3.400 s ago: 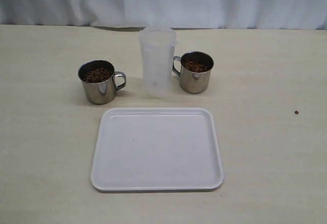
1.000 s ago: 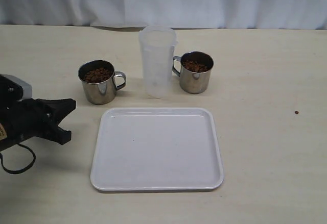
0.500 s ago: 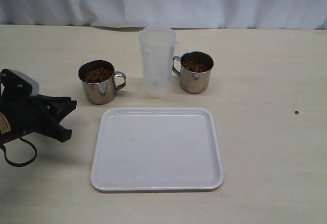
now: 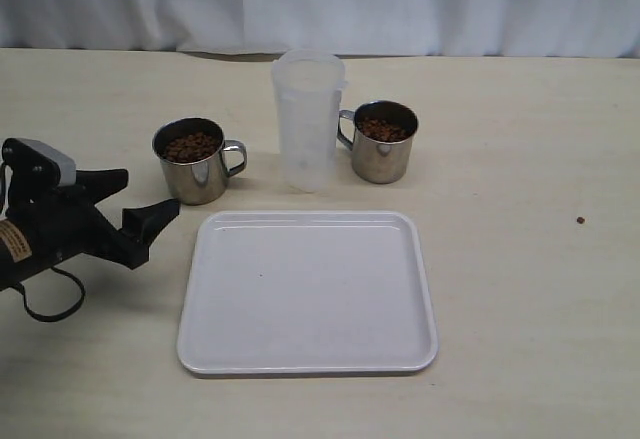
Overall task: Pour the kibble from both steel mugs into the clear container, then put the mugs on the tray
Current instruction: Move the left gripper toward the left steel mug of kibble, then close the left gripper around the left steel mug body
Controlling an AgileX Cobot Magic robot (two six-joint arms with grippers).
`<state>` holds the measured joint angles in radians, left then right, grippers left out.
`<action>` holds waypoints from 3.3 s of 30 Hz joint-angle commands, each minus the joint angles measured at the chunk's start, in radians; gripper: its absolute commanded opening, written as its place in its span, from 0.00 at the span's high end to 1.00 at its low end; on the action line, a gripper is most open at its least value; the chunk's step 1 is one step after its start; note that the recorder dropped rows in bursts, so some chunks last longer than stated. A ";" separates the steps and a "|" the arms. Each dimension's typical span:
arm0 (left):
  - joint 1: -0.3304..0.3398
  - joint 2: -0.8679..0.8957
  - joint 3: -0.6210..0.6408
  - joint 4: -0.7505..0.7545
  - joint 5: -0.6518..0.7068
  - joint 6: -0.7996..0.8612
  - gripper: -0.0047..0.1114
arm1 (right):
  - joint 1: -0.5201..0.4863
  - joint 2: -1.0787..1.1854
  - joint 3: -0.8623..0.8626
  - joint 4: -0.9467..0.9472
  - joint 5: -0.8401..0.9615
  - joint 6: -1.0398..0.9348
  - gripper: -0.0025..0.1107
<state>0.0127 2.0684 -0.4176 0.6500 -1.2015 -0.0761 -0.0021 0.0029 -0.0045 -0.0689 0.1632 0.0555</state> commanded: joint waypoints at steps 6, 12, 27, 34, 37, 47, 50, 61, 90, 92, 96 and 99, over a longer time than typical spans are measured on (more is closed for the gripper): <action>-0.002 0.018 -0.055 0.013 0.017 0.012 0.44 | -0.006 -0.003 0.005 0.003 -0.004 -0.004 0.93; -0.002 0.054 -0.106 0.020 0.038 0.022 0.43 | -0.006 -0.003 0.005 0.003 -0.004 -0.004 0.93; -0.002 0.084 -0.135 0.018 -0.004 0.016 0.44 | -0.006 -0.003 0.005 0.003 -0.004 -0.004 0.93; -0.002 0.084 -0.135 0.018 -0.008 0.019 0.27 | -0.006 -0.003 0.005 0.003 -0.004 -0.004 0.93; -0.002 0.084 -0.143 -0.013 -0.009 0.019 0.25 | -0.006 -0.003 0.005 0.003 -0.004 -0.004 0.93; -0.002 0.095 -0.194 0.070 0.051 0.014 0.25 | -0.006 -0.003 0.005 0.003 -0.004 -0.004 0.93; -0.002 0.122 -0.202 0.063 0.019 0.014 0.25 | -0.006 -0.003 0.005 0.003 -0.004 -0.004 0.93; -0.002 0.178 -0.265 0.082 -0.020 -0.006 0.25 | -0.006 -0.003 0.005 0.003 -0.004 -0.004 0.93; -0.031 0.246 -0.416 0.135 -0.013 -0.079 0.25 | -0.006 -0.003 0.005 0.003 -0.004 -0.004 0.93; -0.049 0.246 -0.427 0.130 -0.003 -0.077 0.25 | -0.006 -0.003 0.005 0.003 -0.004 -0.004 0.93; -0.073 0.258 -0.459 0.114 0.004 -0.077 0.25 | -0.006 -0.003 0.005 0.003 -0.004 -0.004 0.93; -0.078 0.272 -0.476 0.114 0.007 -0.077 0.25 | -0.006 -0.003 0.005 0.003 -0.004 -0.004 0.93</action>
<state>-0.0577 2.3273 -0.8791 0.7772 -1.1954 -0.1541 -0.0021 0.0029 -0.0045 -0.0689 0.1632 0.0555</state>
